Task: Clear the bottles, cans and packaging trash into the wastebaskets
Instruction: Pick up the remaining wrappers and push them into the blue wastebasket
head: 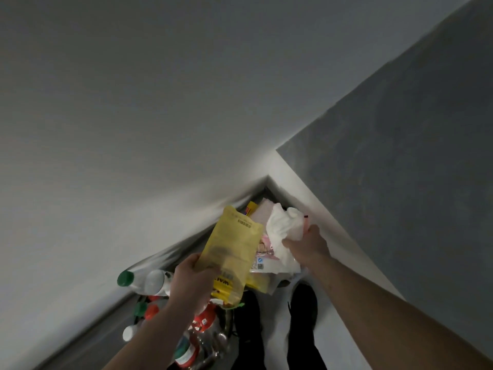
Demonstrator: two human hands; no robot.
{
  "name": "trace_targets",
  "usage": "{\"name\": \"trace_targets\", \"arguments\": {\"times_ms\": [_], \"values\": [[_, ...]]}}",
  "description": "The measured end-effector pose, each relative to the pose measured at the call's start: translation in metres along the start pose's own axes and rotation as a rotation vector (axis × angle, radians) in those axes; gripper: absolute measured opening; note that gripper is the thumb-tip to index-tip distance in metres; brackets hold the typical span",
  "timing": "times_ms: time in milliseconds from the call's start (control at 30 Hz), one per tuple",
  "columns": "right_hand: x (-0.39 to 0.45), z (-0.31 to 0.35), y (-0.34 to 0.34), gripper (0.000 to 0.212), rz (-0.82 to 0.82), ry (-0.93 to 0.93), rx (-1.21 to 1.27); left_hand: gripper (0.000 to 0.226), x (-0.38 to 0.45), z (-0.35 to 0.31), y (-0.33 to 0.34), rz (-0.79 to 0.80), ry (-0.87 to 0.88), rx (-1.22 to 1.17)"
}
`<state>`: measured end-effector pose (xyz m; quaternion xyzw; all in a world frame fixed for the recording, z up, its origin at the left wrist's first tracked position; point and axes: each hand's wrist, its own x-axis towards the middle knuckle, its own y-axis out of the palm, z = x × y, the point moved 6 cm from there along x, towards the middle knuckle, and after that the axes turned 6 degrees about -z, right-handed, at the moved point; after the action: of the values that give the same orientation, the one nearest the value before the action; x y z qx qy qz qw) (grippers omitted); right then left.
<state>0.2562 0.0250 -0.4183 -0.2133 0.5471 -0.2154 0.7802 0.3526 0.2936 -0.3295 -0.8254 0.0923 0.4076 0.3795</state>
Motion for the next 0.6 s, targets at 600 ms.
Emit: {"name": "trace_targets", "arguments": {"times_ms": [600], "values": [[-0.031,-0.044,-0.003,0.079,-0.071,0.022,0.133,0.016,0.03,-0.048,0.082,0.091,0.097,0.031]]}}
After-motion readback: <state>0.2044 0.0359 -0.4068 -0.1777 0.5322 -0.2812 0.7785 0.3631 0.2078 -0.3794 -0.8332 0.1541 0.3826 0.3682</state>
